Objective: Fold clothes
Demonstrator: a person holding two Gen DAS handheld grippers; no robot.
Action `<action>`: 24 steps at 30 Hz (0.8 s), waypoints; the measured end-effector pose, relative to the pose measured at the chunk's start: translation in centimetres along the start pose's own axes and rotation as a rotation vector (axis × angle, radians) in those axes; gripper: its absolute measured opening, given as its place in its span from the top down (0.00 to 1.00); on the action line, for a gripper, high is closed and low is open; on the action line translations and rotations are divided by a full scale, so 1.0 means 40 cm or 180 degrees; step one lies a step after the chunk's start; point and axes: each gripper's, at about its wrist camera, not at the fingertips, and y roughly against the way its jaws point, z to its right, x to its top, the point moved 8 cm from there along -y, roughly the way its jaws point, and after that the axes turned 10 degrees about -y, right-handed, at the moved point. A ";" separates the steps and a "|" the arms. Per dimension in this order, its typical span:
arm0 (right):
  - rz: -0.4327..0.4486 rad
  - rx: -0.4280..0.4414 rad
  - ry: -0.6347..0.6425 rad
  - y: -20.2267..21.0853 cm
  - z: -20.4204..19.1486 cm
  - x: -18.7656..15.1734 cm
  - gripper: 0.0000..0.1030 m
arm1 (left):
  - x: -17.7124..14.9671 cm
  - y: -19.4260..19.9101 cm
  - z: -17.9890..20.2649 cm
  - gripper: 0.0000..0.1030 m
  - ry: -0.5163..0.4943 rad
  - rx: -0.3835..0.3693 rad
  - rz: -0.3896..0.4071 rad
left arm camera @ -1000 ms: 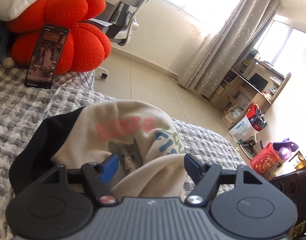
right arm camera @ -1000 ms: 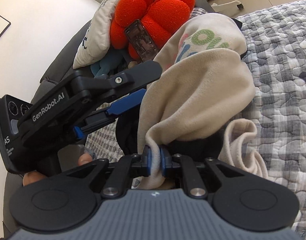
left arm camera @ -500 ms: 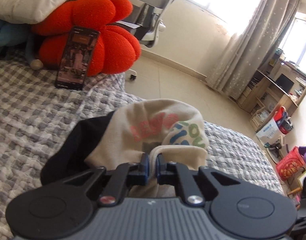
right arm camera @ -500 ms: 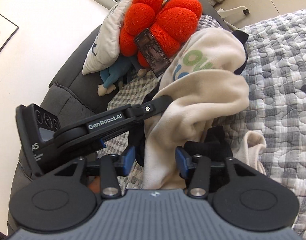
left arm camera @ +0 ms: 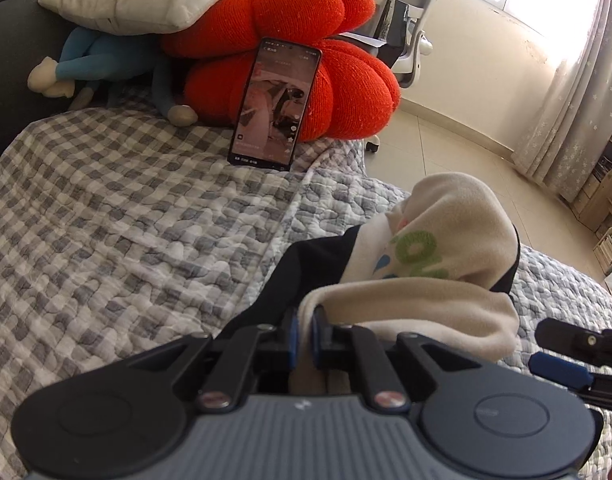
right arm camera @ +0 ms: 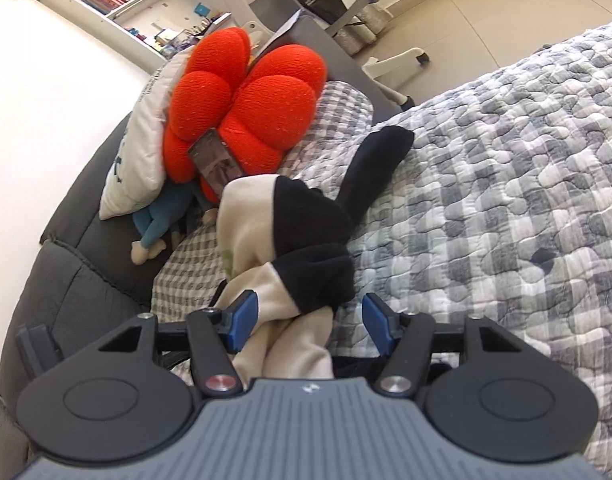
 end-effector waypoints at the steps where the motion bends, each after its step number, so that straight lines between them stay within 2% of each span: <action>1: 0.0022 -0.0001 -0.0047 -0.010 0.008 0.006 0.40 | 0.000 0.000 0.000 0.93 0.0025 -0.0052 -0.0001; 5: 0.0029 0.0160 -0.0353 -0.049 0.029 0.017 0.40 | 0.006 0.002 -0.005 0.90 0.0248 -0.0294 0.0055; 8: 0.0032 0.0213 -0.0487 -0.070 0.032 0.011 0.40 | 0.014 0.008 -0.013 0.79 0.0400 -0.0400 0.0122; 10: 0.0031 0.0218 -0.0505 -0.079 0.030 0.004 0.47 | 0.017 0.009 -0.020 0.65 0.0461 -0.0382 0.0151; 12: 0.0054 0.0234 -0.0475 -0.080 0.025 -0.004 0.62 | 0.019 0.005 -0.026 0.63 0.0488 -0.0359 0.0160; 15: 0.0144 0.0258 -0.0448 -0.067 0.015 -0.003 0.72 | 0.022 0.003 -0.030 0.60 0.0507 -0.0354 0.0186; 18: 0.0248 0.0285 -0.0392 -0.048 -0.002 0.004 0.78 | 0.026 0.008 -0.031 0.58 0.0529 -0.0394 0.0226; 24: 0.0483 0.0333 -0.0316 0.004 -0.025 0.027 0.83 | 0.034 0.020 -0.011 0.45 0.0477 -0.0568 0.0287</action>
